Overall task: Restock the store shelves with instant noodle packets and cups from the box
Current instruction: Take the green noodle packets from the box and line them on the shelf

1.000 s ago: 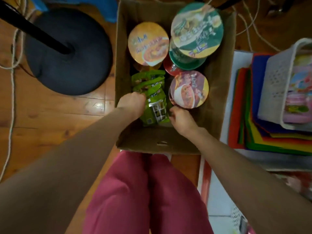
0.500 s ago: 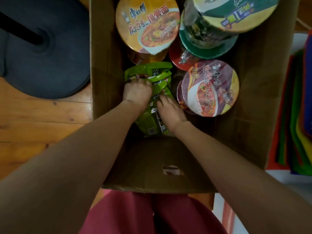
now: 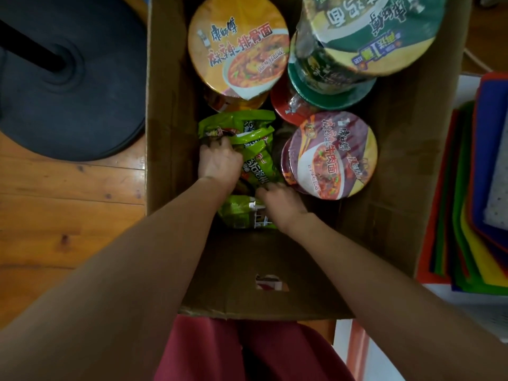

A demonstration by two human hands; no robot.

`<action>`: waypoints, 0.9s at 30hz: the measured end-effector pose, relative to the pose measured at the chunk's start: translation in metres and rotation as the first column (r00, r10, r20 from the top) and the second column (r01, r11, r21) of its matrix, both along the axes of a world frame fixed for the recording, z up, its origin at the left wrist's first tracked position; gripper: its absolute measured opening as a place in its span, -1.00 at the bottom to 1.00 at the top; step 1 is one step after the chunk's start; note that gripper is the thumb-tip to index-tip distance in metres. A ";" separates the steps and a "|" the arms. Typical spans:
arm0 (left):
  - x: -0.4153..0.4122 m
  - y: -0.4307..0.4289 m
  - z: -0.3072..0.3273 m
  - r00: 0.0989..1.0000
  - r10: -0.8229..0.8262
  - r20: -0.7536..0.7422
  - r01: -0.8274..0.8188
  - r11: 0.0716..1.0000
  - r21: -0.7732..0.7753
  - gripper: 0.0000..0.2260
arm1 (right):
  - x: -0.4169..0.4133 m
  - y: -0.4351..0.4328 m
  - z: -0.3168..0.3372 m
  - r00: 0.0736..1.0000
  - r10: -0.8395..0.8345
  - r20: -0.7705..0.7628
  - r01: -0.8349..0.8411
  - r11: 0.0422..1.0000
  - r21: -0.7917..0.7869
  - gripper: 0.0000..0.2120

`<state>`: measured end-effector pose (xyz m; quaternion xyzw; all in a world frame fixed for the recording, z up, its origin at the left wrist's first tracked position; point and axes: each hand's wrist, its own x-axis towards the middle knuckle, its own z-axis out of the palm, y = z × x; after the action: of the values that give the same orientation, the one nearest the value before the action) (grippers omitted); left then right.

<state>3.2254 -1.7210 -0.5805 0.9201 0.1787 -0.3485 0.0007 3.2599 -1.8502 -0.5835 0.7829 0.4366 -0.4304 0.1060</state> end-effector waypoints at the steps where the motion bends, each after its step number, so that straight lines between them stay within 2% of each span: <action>1: -0.001 -0.001 0.000 1.000 0.024 0.007 -0.024 1.000 -0.019 -0.75 | 0.000 -0.002 0.002 1.000 -0.007 -0.028 0.007 1.000 -0.008 -0.63; 5: -0.004 -0.002 0.008 0.993 0.116 0.029 -0.111 0.986 -0.127 -0.74 | -0.003 -0.009 0.015 0.991 -0.025 -0.130 0.021 0.999 -0.035 -0.68; 10: -0.015 0.001 0.042 0.966 0.257 0.022 -0.234 0.911 -0.340 -0.72 | -0.006 -0.022 0.052 0.992 -0.017 -0.123 0.015 1.000 -0.020 -0.69; 15: -0.025 0.004 0.096 0.940 0.321 0.111 -0.241 0.860 -0.449 -0.78 | -0.001 -0.037 0.111 0.992 -0.074 -0.103 0.079 0.996 0.050 -0.72; 18: -0.023 0.002 0.136 0.922 0.321 0.219 -0.201 0.876 -0.439 -0.80 | 0.004 -0.043 0.150 0.985 -0.145 -0.089 0.154 0.982 0.113 -0.77; 22: -0.022 0.001 0.197 0.906 0.264 0.331 -0.141 0.926 -0.350 -0.77 | 0.010 -0.047 0.206 0.966 -0.246 -0.074 0.256 0.948 0.186 -0.80; 27: -0.021 0.009 0.282 0.814 0.218 0.539 -0.069 0.957 -0.282 -0.90 | 0.020 -0.044 0.288 0.958 -0.284 -0.044 0.286 0.925 0.251 -0.79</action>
<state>3.2040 -1.7122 -0.2989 0.9579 0.1946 -0.0795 0.1954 3.2795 -1.8946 -0.2958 0.8437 0.3701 -0.3842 -0.0605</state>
